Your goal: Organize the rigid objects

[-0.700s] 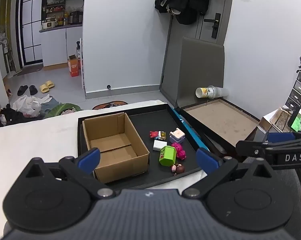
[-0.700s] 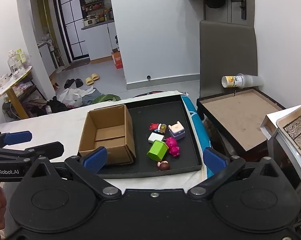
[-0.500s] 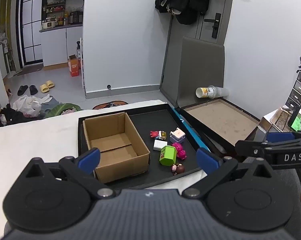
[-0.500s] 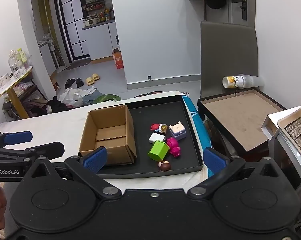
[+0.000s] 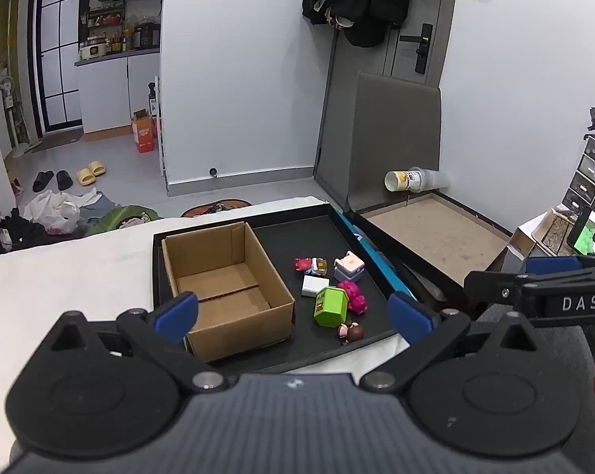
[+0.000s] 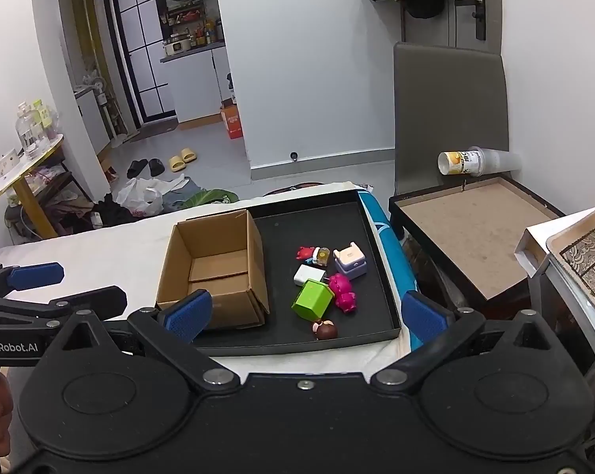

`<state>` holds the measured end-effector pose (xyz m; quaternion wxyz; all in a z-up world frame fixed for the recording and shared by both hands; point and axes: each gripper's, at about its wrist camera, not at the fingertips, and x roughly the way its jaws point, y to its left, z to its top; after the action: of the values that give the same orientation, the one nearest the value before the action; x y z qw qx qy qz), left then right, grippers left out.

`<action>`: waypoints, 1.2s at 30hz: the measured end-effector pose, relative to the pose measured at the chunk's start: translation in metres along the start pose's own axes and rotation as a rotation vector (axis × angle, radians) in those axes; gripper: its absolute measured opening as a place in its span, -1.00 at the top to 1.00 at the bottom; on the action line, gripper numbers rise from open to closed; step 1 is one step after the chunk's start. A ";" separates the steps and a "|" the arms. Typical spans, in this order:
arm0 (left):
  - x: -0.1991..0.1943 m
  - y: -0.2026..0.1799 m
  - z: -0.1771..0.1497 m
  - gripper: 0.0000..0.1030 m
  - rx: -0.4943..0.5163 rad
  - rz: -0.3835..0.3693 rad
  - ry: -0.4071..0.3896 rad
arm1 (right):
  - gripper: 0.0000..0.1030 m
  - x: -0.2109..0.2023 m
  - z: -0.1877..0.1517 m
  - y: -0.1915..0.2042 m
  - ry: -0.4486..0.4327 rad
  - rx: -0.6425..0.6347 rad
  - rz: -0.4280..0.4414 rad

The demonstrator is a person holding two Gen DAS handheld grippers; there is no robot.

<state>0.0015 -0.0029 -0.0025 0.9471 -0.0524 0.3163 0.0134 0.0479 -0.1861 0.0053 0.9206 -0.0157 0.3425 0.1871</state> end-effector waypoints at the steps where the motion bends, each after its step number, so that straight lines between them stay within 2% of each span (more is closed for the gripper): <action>1: 0.000 0.000 0.000 -0.98 0.001 0.000 0.000 | -1.00 -0.004 0.001 -0.003 -0.001 0.006 0.002; 36: -0.008 0.007 0.003 -0.98 -0.025 0.002 -0.013 | -1.00 -0.003 0.000 0.001 0.007 0.001 -0.008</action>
<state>-0.0034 0.0048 0.0041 0.9484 -0.0636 0.3100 0.0185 0.0455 -0.1863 0.0068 0.9201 -0.0173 0.3459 0.1832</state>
